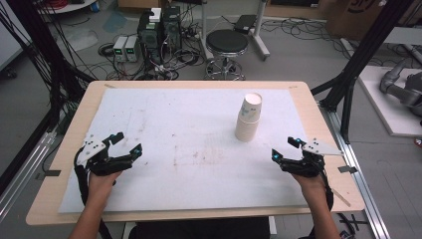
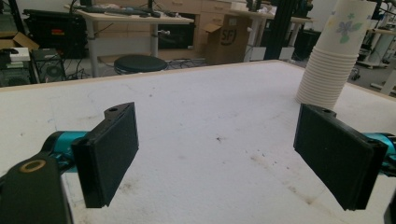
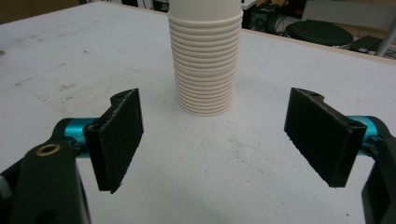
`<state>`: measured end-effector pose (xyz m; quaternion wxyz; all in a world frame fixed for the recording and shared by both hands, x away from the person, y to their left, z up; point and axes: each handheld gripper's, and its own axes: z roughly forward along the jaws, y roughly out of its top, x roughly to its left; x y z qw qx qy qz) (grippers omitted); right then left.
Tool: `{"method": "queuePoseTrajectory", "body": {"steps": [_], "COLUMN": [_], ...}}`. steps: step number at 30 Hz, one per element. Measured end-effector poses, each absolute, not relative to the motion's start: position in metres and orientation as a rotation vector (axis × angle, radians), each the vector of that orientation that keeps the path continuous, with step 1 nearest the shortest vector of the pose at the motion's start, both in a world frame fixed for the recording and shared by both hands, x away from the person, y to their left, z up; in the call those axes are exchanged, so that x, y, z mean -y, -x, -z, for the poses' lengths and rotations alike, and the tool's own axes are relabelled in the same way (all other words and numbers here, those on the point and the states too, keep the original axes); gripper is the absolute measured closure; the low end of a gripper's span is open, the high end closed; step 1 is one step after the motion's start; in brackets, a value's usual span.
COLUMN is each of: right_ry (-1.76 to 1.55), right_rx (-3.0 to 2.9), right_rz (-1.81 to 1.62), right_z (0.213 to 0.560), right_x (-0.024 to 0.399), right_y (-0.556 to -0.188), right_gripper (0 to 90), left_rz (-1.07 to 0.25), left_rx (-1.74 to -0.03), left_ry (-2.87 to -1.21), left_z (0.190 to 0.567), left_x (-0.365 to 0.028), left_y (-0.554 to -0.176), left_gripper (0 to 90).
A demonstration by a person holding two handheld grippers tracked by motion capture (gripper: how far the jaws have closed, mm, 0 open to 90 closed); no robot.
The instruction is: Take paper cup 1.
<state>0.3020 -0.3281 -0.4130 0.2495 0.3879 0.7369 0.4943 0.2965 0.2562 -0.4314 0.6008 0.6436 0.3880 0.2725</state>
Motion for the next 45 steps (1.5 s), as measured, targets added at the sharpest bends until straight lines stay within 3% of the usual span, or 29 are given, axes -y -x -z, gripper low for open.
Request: {"method": "queuePoseTrajectory", "body": {"steps": [16, 45], "right_ry": [-1.015, -0.964], "right_rx": [-2.018, -2.062], "right_rz": [-1.414, -1.356], "right_z": [0.4, 0.337], "right_x": [0.314, 0.284], "right_y": [-0.312, -0.375], "right_gripper": [20.3, 20.2], "left_rz": [-0.612, -0.6], "left_rx": [-0.879, -0.871], "left_ry": [-1.49, -1.483], "left_z": [0.432, 0.433], "left_x": [-0.254, -0.251], "left_y": [-0.296, -0.297], "left_gripper": [14.1, 14.0]}}
